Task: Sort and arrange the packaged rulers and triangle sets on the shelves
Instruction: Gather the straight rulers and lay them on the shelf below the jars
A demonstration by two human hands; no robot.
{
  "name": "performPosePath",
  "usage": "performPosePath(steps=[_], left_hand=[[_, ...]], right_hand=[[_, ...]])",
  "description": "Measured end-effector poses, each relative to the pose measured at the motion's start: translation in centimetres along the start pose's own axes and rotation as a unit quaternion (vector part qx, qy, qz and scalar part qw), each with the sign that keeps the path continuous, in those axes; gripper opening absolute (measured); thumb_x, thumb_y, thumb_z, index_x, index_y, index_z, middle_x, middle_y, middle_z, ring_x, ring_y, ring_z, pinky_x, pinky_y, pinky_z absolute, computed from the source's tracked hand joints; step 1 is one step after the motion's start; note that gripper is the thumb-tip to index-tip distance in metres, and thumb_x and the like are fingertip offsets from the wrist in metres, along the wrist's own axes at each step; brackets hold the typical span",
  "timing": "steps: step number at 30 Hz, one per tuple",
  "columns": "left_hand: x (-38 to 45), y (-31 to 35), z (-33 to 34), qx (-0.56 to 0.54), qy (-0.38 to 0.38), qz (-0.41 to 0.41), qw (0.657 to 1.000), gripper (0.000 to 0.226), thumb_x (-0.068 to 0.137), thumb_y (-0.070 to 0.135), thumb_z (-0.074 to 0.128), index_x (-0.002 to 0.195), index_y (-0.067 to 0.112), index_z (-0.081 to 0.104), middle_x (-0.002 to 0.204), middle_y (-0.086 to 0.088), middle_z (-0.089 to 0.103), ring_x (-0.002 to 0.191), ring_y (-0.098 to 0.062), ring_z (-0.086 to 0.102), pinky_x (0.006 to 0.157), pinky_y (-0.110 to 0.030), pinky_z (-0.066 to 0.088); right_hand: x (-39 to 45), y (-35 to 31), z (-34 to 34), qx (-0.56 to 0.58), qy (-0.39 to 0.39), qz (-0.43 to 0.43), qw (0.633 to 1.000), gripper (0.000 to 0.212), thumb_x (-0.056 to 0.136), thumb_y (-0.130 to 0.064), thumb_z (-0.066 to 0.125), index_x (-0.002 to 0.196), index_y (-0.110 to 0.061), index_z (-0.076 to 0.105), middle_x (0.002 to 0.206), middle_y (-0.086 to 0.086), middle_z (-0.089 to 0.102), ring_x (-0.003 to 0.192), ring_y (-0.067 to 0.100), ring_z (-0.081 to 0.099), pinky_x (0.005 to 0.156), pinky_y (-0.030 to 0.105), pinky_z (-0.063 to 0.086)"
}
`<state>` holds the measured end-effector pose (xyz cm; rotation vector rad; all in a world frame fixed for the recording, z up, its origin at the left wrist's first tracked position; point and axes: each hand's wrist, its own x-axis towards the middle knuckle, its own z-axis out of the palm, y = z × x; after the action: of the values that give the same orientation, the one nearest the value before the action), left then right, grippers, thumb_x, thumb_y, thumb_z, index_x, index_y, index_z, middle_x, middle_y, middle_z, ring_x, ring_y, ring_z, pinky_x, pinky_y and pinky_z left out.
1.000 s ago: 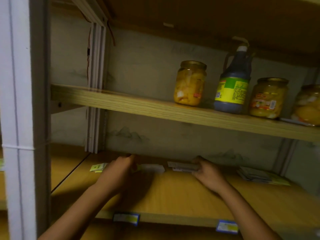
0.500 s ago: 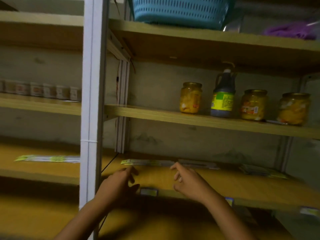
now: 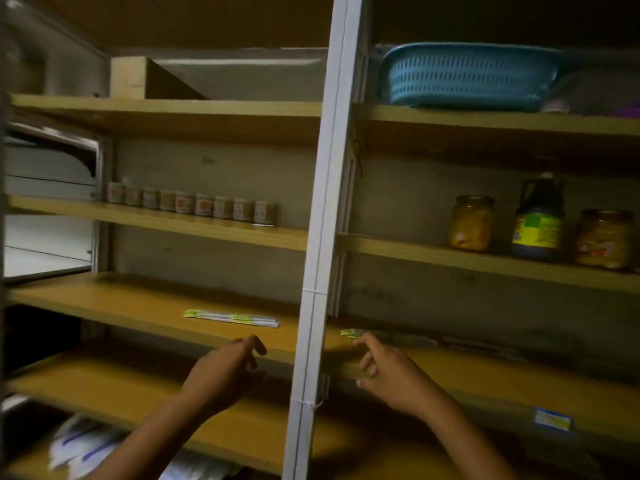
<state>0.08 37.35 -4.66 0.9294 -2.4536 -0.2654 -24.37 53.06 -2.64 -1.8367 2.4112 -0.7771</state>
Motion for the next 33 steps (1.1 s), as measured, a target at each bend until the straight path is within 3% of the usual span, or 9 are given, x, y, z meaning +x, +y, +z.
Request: performPosePath(steps=[5,9,13,22,33], left_hand=[[-1.8,-9.0,-4.6,0.004,-0.014,-0.003,1.0,0.033,0.088,0.037,0.062,0.116,0.042,0.045,0.105,0.016,0.059,0.086,0.001,0.059,0.071,-0.017,0.053],[-2.0,-14.7,-7.5,0.0,-0.015,-0.009,1.0,0.032,0.088,0.035,0.062,0.118,0.033,0.05,0.103,0.014,0.061,0.085,-0.002,0.06,0.062,-0.014,0.048],[-0.6,-18.5,-8.3,-0.023,-0.011,0.006,1.0,0.032,0.089,0.033,0.062,0.119,0.032,0.051,0.109,0.012,0.062,0.09,-0.003,0.062,0.076,-0.024,0.056],[5.3,-23.0,-5.8,-0.057,-0.023,0.027,0.998,0.031,0.089,0.034,0.061,0.117,0.038,0.05,0.11,0.016,0.056,0.094,-0.004,0.058,0.084,-0.025,0.055],[17.7,-27.9,-2.7,-0.026,-0.012,0.026,0.999,0.028,0.089,0.036,0.062,0.115,0.03,0.057,0.11,0.009,0.058,0.089,-0.007,0.059,0.079,-0.026,0.054]], right_hand=[[2.3,-6.9,3.3,0.023,0.022,0.011,0.999,0.055,0.087,-0.025,0.068,0.128,-0.044,0.036,0.105,-0.015,0.053,0.09,0.006,0.06,0.077,0.029,0.058],[4.3,-11.9,6.2,0.026,0.017,0.005,0.999,0.05,0.088,-0.023,0.069,0.125,-0.04,0.04,0.103,-0.012,0.054,0.089,0.009,0.059,0.079,0.028,0.058],[6.5,-14.7,8.2,0.026,0.014,0.0,1.0,0.048,0.087,-0.028,0.068,0.123,-0.042,0.039,0.104,-0.012,0.054,0.091,0.009,0.059,0.081,0.028,0.056],[13.2,-15.0,11.0,0.014,0.005,0.02,1.0,0.051,0.088,-0.027,0.067,0.125,-0.045,0.037,0.105,-0.014,0.052,0.093,0.008,0.056,0.082,0.027,0.055],[23.6,-12.1,12.8,0.015,0.011,0.002,1.0,0.054,0.088,-0.031,0.067,0.13,-0.044,0.036,0.107,-0.019,0.051,0.098,0.002,0.054,0.084,0.027,0.054]])
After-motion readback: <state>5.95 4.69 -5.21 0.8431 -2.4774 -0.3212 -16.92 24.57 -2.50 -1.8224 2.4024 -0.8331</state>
